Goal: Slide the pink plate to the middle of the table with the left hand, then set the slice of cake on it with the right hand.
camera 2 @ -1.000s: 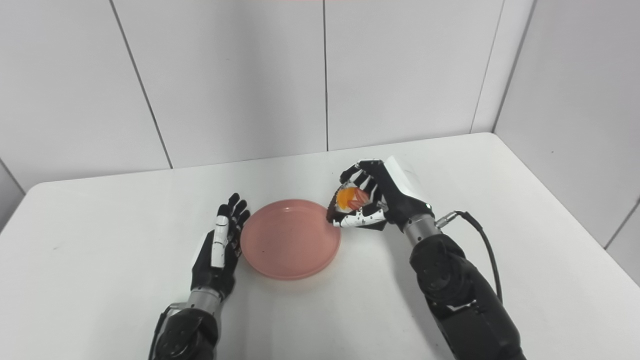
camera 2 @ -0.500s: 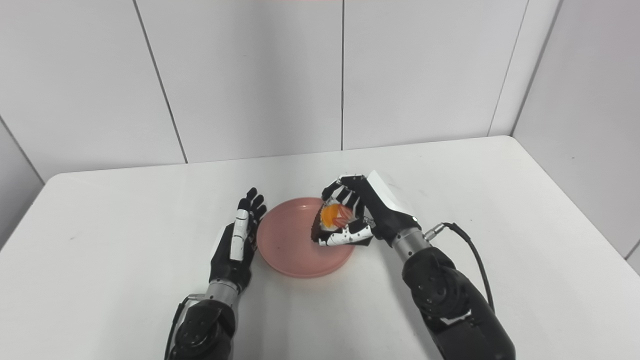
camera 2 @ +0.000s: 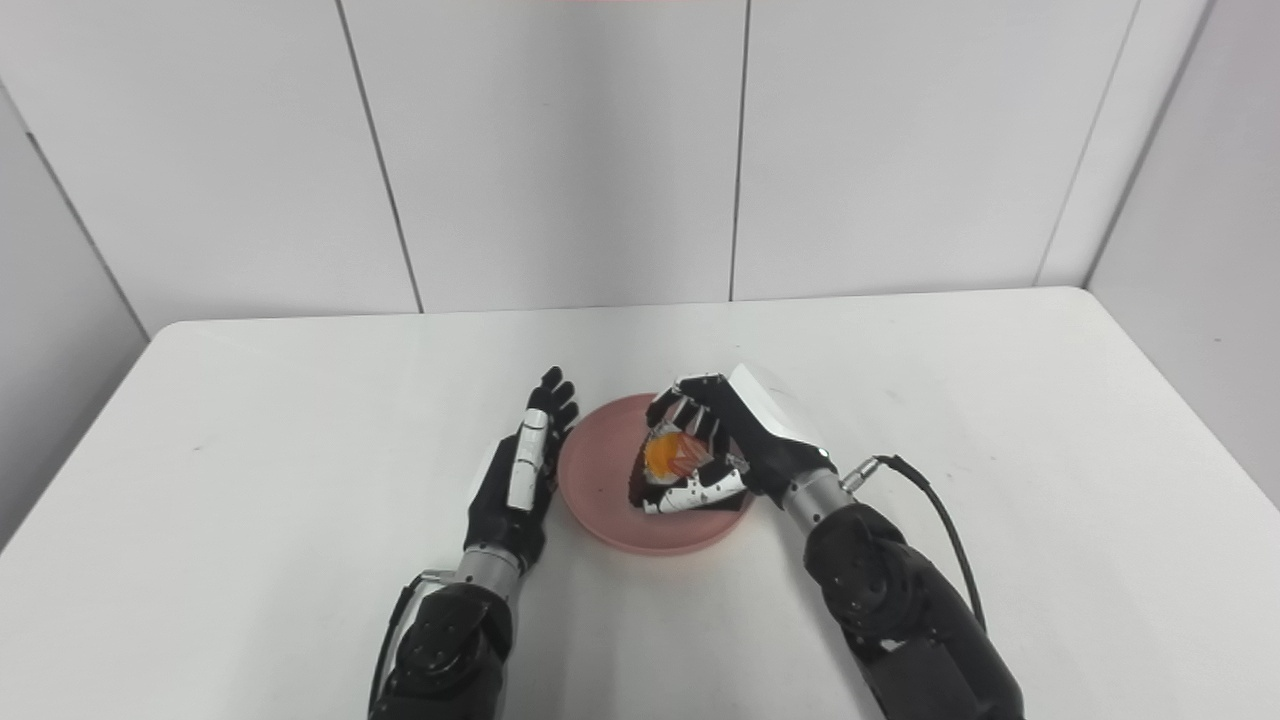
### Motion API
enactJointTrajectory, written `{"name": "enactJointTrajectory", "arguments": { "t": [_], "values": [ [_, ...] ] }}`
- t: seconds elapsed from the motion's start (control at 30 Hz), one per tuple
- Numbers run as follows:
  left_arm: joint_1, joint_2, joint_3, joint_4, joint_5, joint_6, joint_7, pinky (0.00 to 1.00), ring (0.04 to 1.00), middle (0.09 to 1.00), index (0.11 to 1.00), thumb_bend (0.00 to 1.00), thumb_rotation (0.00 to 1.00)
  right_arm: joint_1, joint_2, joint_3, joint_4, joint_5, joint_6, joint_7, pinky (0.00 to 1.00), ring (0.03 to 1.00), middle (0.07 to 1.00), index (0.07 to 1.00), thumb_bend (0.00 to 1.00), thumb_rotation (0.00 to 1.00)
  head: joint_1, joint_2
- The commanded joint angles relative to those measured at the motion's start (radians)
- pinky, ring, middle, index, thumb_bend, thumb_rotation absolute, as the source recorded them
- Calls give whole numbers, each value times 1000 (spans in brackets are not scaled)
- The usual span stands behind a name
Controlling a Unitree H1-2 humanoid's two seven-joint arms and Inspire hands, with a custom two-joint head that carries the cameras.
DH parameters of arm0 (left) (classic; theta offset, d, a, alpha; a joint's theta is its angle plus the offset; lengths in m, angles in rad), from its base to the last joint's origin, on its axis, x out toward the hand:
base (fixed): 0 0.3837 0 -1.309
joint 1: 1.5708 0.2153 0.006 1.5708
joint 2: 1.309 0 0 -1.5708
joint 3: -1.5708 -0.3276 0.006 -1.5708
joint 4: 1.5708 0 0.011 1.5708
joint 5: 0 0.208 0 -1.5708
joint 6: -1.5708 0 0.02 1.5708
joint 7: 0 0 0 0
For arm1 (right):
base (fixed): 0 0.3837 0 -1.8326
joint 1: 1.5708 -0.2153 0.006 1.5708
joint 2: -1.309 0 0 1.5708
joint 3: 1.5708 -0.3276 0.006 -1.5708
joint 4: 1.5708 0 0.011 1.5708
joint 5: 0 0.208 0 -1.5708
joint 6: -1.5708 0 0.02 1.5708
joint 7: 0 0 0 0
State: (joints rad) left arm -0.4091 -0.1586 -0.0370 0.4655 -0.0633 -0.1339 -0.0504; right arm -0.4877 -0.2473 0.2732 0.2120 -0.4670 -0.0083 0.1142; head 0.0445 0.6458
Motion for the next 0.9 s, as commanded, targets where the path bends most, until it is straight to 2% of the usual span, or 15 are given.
{"name": "enactJointTrajectory", "arguments": {
  "t": [0.0, 0.1, 0.23, 0.37, 0.6, 0.7, 0.87],
  "values": [
    [3, -8, -10, 12, 11, -25, 4, 1000, 1000, 1000, 1000, 651, 1000, -63, 6, -4, -1, -8, -67, -33, 252, 323, 408, 527, 512, 0, 25, -4],
    [2, -8, -13, 28, 17, -50, 7, 1000, 1000, 1000, 1000, 639, 1000, -70, 15, -2, 28, -14, -97, -52, 272, 343, 408, 526, 512, 0, 42, -7],
    [-1, -2, -14, 38, 33, -53, 17, 1000, 1000, 1000, 1000, 669, 1000, -67, 36, -5, 54, -34, -125, -101, 296, 370, 411, 525, 513, 0, 71, -10],
    [7, 4, -14, 26, 24, -48, 6, 1000, 1000, 1000, 1000, 657, 1000, -66, 51, -9, 90, -40, -184, -158, 305, 372, 409, 525, 512, 0, 80, -12],
    [20, 23, -10, -3, 7, -24, -19, 1000, 1000, 1000, 1000, 665, 1000, -68, 84, -6, 163, -91, -268, -280, 361, 424, 432, 531, 513, 0, 54, -11],
    [27, 32, -7, -10, -6, -19, -37, 1000, 1000, 1000, 1000, 667, 1000, -76, 91, 1, 192, -126, -289, -328, 410, 481, 467, 512, 518, 0, 28, -12],
    [32, 39, -5, -18, -11, -17, -44, 1000, 1000, 1000, 1000, 663, 1000, -86, 80, 15, 189, -131, -255, -278, 462, 538, 478, 517, 517, 0, 14, -13]
  ]
}}
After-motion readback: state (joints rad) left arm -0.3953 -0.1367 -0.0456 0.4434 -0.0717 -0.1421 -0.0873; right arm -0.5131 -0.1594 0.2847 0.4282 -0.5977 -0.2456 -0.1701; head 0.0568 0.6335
